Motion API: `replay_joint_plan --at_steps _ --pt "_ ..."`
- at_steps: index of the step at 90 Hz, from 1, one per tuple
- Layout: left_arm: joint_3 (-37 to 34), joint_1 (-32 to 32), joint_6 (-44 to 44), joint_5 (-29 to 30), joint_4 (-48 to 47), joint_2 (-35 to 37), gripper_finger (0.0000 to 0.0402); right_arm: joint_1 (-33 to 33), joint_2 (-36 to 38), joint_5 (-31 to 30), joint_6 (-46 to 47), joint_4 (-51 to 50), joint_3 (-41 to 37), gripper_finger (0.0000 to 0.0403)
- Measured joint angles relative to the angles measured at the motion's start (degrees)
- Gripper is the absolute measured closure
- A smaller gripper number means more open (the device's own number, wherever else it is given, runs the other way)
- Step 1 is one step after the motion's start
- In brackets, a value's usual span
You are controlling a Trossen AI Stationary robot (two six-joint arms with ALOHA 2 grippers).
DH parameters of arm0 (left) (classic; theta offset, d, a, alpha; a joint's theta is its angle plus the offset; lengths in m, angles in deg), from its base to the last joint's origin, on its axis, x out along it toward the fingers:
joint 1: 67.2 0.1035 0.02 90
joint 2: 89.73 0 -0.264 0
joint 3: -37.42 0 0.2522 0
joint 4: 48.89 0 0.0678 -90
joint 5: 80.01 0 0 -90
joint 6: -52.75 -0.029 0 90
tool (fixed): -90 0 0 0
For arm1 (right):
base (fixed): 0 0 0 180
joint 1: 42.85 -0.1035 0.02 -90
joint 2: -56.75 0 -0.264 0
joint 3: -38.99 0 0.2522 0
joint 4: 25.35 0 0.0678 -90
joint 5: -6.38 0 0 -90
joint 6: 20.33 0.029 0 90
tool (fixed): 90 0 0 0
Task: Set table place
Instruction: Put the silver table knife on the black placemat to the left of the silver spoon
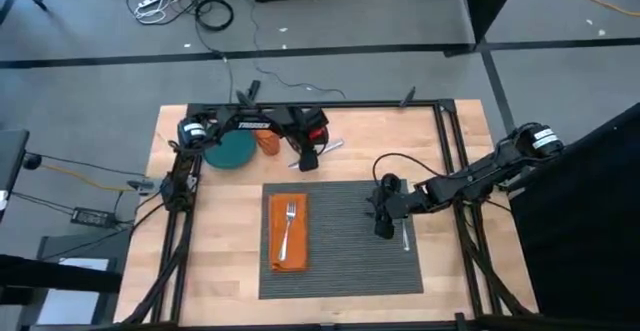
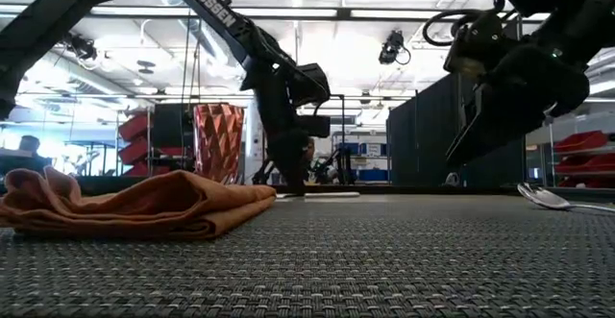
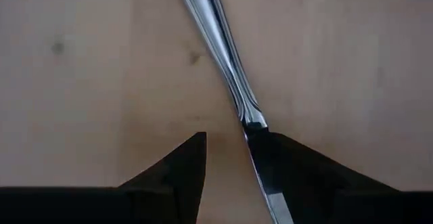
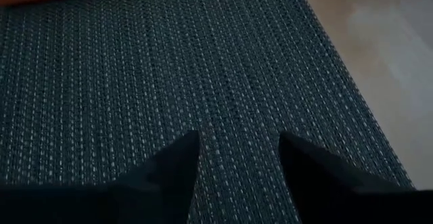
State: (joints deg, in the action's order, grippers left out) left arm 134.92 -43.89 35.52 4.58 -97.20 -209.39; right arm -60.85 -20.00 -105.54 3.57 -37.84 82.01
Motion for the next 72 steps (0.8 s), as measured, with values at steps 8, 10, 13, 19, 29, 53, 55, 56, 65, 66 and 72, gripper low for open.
replay_joint_plan --at_steps 8,10,13,19,29,53,55,56,65,66,72 --pt "0.2 -1.4 2.3 1.9 -0.6 0.1 0.025 0.0 0.0 0.6 0.0 0.0 0.0 0.022" --pt "0.2 -1.6 2.3 1.8 -0.8 0.1 0.025 0.0 0.0 0.6 0.0 0.0 0.0 0.0221" --pt "0.3 -1.9 2.5 1.8 -1.0 0.1 0.025 0.0 0.0 0.6 0.0 0.0 0.0 0.0221" --pt "0.4 -2.4 2.8 1.5 -1.1 -0.5 0.025 0.0 0.0 0.6 -0.1 0.0 0.0 0.0222" --pt "0.4 -3.2 3.6 0.1 -1.6 -0.6 0.025 0.0 0.0 0.7 0.0 -0.1 0.0 0.022" --pt "0.7 -3.8 5.9 -0.5 -4.2 -0.3 0.025 0.0 0.0 2.2 0.0 0.0 0.1 0.0221" --pt "0.7 -3.8 6.0 -0.6 -4.1 -0.6 0.025 0.0 0.0 2.2 0.0 -0.1 0.1 0.0221" --pt "0.6 -3.8 6.1 -0.7 -4.1 -0.6 0.025 0.0 0.0 2.2 0.0 -0.1 0.1 0.0221" --pt "0.6 -3.9 7.1 -1.4 -4.1 -2.0 0.025 0.0 0.0 2.2 0.1 0.0 0.1 0.022" --pt "0.6 -4.0 7.2 -1.5 -4.1 -2.1 0.025 0.0 0.0 2.2 0.1 -0.1 0.1 0.022" --pt "0.6 -4.3 7.4 -1.7 -4.0 -2.8 0.0251 0.0 0.0 2.2 0.0 0.0 0.1 0.0221"
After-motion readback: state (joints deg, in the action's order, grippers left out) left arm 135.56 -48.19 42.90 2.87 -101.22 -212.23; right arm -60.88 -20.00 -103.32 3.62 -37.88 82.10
